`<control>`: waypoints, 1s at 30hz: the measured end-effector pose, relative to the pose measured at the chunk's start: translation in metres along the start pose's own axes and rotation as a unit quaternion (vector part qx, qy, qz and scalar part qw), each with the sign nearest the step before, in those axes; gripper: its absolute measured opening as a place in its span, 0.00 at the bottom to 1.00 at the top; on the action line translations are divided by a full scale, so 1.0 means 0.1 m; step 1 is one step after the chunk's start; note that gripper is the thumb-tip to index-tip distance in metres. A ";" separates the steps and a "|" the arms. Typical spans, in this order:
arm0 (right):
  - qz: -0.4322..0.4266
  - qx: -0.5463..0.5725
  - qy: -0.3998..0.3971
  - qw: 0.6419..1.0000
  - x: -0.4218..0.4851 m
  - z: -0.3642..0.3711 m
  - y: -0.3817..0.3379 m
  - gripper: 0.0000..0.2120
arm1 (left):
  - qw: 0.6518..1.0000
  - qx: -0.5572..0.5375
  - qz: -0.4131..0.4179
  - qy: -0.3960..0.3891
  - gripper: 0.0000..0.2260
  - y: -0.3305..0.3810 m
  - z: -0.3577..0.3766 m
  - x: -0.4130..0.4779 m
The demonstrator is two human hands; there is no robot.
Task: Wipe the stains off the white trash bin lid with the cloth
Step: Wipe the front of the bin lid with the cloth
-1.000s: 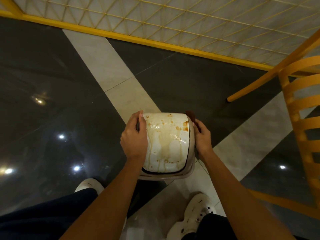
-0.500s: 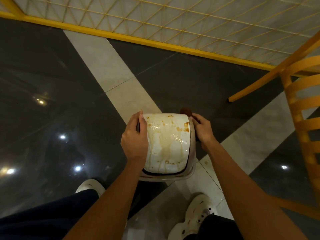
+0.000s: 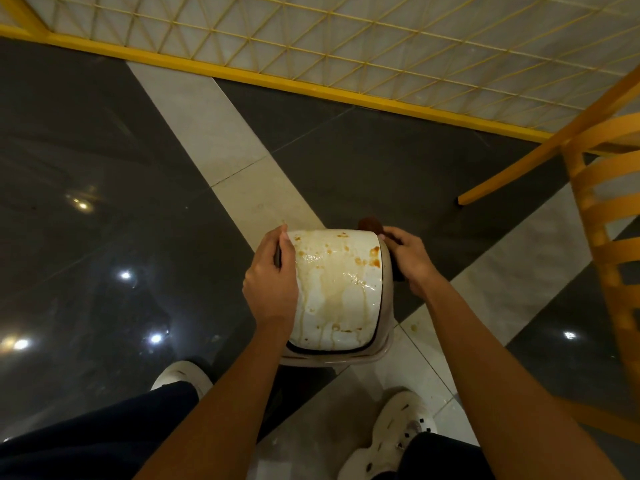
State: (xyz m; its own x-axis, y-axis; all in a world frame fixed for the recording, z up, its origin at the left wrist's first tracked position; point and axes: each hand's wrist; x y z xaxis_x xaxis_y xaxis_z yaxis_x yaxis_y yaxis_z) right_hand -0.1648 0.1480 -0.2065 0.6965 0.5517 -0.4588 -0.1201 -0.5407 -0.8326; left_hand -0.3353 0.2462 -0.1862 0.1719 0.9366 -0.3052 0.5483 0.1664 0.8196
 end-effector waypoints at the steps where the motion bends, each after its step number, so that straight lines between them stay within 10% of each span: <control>1: 0.002 0.005 0.005 1.000 -0.03 -0.01 0.04 0.14 | 1.000 0.000 -0.001 0.002 0.13 0.00 0.00 0.00; 10: 0.017 -0.002 -0.067 0.998 0.12 -0.01 -0.20 0.09 | 1.000 0.004 -0.006 0.001 0.13 -0.01 0.02 0.00; 21: 0.033 0.174 0.226 0.958 -0.78 0.32 0.60 0.10 | 1.000 0.000 -0.002 0.013 0.13 0.01 0.02 -0.02; 30: 0.023 0.160 0.244 0.956 -0.67 0.32 0.59 0.12 | 1.000 0.004 -0.003 0.009 0.13 0.02 0.01 -0.03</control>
State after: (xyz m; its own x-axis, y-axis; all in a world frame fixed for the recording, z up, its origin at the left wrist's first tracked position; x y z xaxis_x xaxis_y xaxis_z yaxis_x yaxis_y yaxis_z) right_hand -0.2411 0.0997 -0.2351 0.9234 0.1279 -0.3620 -0.3137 -0.2926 -0.9033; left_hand -0.3339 0.2435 -0.1840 0.1543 0.9409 -0.3015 0.5563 0.1694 0.8135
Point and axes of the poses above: each hand's wrist, its own x-axis towards the middle knuckle, its own z-axis out of the palm, y = z × x, and after that the axes turned 10 degrees about -z, right-handed
